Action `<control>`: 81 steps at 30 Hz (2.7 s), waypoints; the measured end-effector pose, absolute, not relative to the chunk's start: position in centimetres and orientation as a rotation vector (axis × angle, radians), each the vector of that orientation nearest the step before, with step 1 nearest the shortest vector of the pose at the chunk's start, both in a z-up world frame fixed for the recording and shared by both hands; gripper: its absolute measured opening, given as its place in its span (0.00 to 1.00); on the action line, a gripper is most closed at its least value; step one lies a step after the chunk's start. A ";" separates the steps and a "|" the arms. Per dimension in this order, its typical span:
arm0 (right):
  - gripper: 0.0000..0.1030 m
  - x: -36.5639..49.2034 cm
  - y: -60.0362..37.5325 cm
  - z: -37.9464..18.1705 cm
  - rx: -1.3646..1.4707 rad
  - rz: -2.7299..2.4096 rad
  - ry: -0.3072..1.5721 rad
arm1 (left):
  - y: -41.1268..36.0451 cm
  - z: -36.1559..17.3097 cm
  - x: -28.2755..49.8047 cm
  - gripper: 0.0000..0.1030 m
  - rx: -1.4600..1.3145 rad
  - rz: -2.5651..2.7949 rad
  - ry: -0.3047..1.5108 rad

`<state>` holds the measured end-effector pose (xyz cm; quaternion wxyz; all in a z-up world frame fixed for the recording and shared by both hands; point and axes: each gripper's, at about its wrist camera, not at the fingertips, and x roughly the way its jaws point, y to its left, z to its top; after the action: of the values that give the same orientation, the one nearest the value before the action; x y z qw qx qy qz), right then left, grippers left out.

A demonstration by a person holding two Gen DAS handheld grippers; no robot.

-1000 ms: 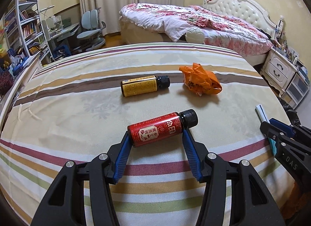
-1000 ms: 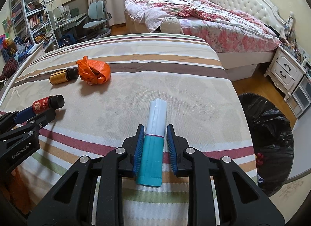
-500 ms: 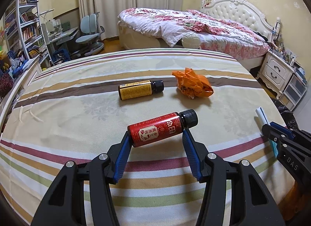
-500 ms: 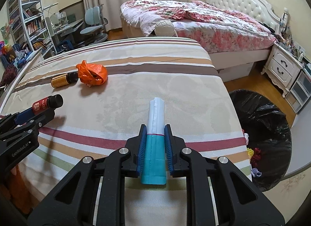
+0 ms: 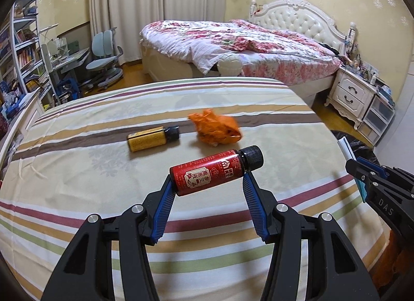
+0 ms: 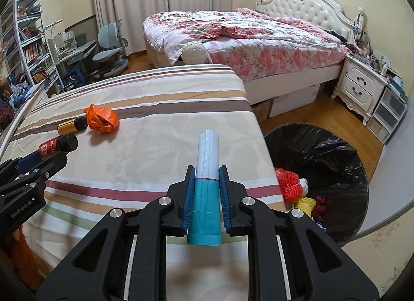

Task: Collect trash
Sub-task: 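Carry the tube and red bottle over the black bin and open both tools, then move both tools back over the yellow bottle and orange bag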

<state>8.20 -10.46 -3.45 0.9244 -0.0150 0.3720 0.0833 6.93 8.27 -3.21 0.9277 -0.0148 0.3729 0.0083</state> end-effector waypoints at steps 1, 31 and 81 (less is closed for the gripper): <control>0.18 8.1 -10.9 -3.3 -0.028 0.162 0.758 | 7.8 -3.1 7.0 0.52 -0.027 0.007 0.761; 0.18 11.2 -25.1 -3.7 0.088 -0.060 0.711 | -11.1 -3.4 13.3 0.52 0.132 -0.251 0.718; 0.66 11.0 -26.2 -4.6 0.130 -0.104 0.710 | -7.7 -4.4 12.4 0.72 0.161 -0.116 0.731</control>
<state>10.95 -26.18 -4.58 0.9343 0.0636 0.3472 -0.0509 12.40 -7.74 -4.36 0.9292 0.0785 0.3567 -0.0568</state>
